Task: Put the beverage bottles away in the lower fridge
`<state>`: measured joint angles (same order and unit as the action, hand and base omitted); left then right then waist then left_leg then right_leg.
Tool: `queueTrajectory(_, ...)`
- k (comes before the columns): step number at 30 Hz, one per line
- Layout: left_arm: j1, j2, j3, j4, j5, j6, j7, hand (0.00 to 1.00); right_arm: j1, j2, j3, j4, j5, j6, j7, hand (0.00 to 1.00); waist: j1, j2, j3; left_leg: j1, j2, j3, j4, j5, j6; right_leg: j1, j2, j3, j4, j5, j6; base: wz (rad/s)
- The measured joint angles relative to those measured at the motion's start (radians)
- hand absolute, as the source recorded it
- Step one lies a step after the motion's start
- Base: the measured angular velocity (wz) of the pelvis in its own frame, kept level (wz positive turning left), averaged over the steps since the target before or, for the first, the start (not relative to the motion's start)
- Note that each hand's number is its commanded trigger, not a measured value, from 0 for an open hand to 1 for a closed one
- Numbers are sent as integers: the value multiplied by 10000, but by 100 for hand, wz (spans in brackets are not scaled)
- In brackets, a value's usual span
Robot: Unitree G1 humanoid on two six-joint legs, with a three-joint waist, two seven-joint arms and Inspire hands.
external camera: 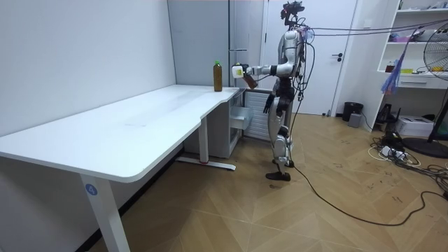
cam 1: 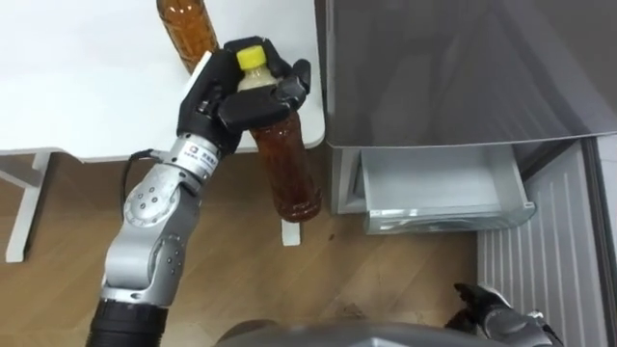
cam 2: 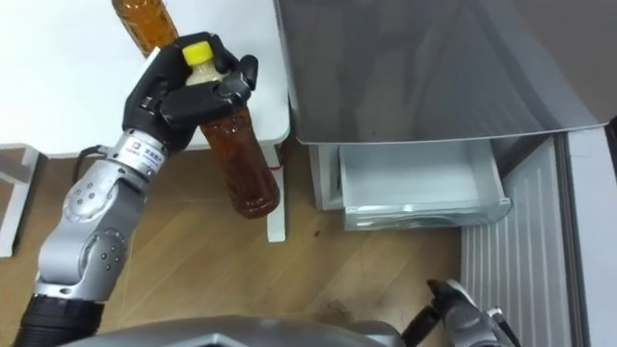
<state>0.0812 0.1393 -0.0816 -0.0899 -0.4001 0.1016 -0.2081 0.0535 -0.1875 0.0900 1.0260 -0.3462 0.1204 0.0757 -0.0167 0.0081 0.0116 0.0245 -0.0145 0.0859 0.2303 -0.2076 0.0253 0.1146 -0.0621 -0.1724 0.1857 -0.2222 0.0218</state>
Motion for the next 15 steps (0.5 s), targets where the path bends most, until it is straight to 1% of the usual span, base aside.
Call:
queueTrajectory(2, 20, -50, -4, 199, 10, 1, 9, 100, -13, 23, 54, -414, 261, -43, 86, 0, 3, -3, 1, -2, -2, -41, 12, 1, -2, 14, 0, -55, 1, 3, -5, 5)
queueTrajectory(3, 47, -43, -7, 223, 27, 1, 10, 100, -52, 125, 65, -772, 499, -205, 193, 0, -1, -3, 1, -16, 1, -59, 21, 6, -10, 13, 0, -100, 0, 7, -11, 7)
queueTrajectory(4, 51, -43, -9, 228, 29, 1, 9, 100, -78, 172, 74, -947, 569, -279, 279, 0, -1, -4, 1, -17, 2, -63, 27, 9, -14, 22, 1, -135, 0, 8, -12, 11)
queueTrajectory(6, 95, -60, -14, 232, 17, -9, -15, 100, -124, 566, 200, -1499, 742, -632, 527, 0, 19, -9, -4, 12, 11, -91, 43, 14, -23, 89, 6, -242, 0, 8, -13, 10)
queueTrajectory(8, 188, -58, -55, 230, 17, -10, -16, 100, -125, 748, 656, -1804, 889, -789, 833, 0, 84, 16, -20, 4, 11, -95, 47, 14, -24, 81, 5, -245, 4, 8, -13, 0)
queueTrajectory(9, 238, -52, -137, 230, 19, -9, -15, 100, -119, 829, 957, -1920, 1027, -791, 1019, 0, 220, 23, -26, -9, 8, -95, 47, 14, -24, 65, -1, -245, 6, 8, -13, 0)
queueTrajectory(11, 322, -55, -233, 230, 21, -9, -18, 100, -82, 854, 1324, -2204, 1130, -759, 1401, 0, 314, 16, -25, -39, 8, -142, 52, 15, -23, 54, -19, -286, 13, 7, -12, 5)
queueTrajectory(14, 441, -53, -232, 230, 25, -9, -18, 100, -44, 864, 1527, -2814, 1165, -763, 1896, 0, 403, 10, -28, -91, 7, -200, 83, 15, -21, 50, -42, -349, 12, 7, -11, 7)
queueTrajectory(15, 439, -29, -232, 230, 28, -9, -18, 100, -40, 860, 1610, -3056, 1301, -771, 2063, 0, 425, -3, -34, -133, -1, -211, 97, 16, -20, 50, -51, -445, 10, 7, -11, 13)
